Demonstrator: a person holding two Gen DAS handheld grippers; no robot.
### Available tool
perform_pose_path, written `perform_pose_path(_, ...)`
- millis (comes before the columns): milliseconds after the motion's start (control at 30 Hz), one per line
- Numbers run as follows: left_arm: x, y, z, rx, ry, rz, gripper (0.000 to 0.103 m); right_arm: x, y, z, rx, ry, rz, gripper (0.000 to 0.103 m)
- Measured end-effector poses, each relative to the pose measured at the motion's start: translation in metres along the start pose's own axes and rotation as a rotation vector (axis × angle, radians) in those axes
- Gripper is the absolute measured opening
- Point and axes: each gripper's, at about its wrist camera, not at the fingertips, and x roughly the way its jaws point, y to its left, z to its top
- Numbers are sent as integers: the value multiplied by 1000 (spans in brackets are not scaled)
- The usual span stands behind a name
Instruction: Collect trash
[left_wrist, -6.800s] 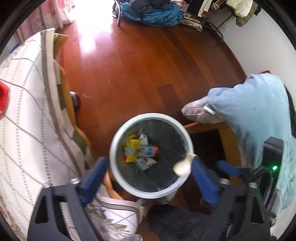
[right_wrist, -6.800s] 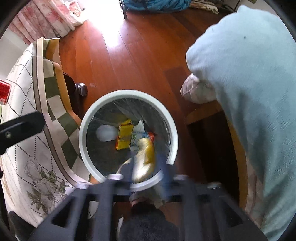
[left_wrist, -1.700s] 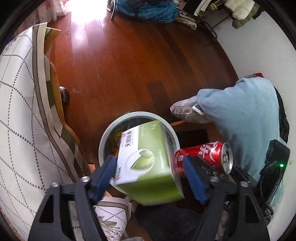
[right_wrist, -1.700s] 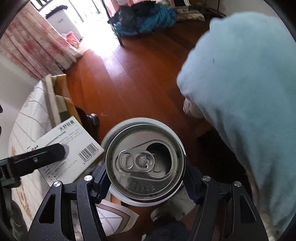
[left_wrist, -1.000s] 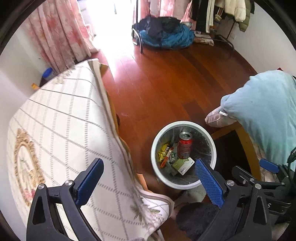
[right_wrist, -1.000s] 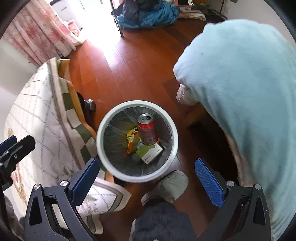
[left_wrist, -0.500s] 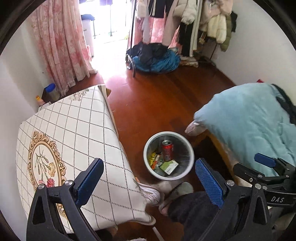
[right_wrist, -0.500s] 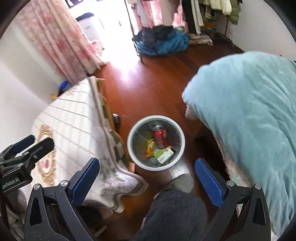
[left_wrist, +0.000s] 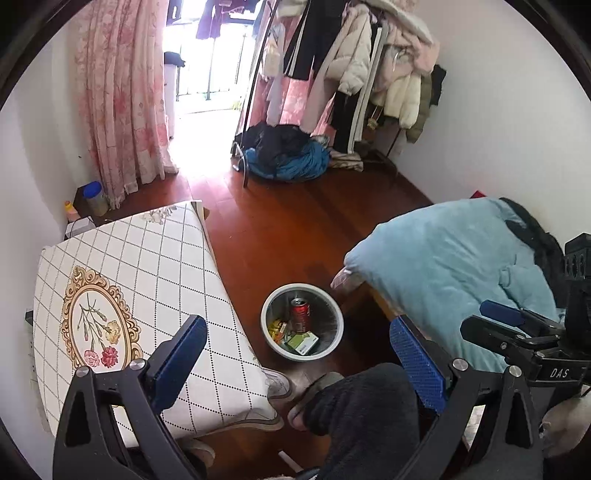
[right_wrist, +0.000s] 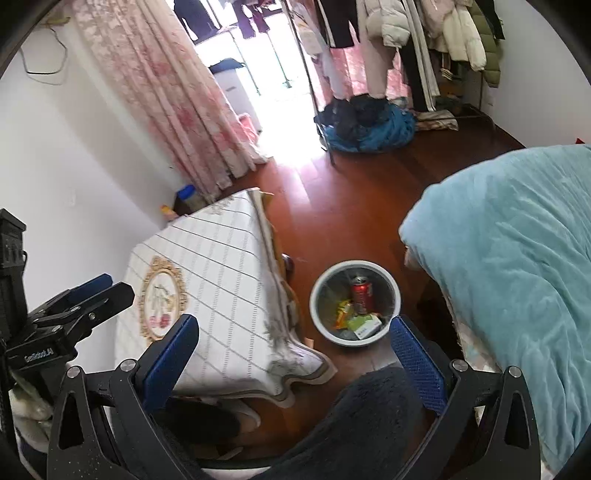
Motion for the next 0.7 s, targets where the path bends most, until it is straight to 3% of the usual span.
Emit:
perform_pose_path(367,-45,-6,-9,20,-53,-41,101,-54,22,-4,-34,-50,54,103)
perform_pose_path(700,-59,-3,-13,13,-71,-52,101,-63,29,-9,-47,-51,56,103)
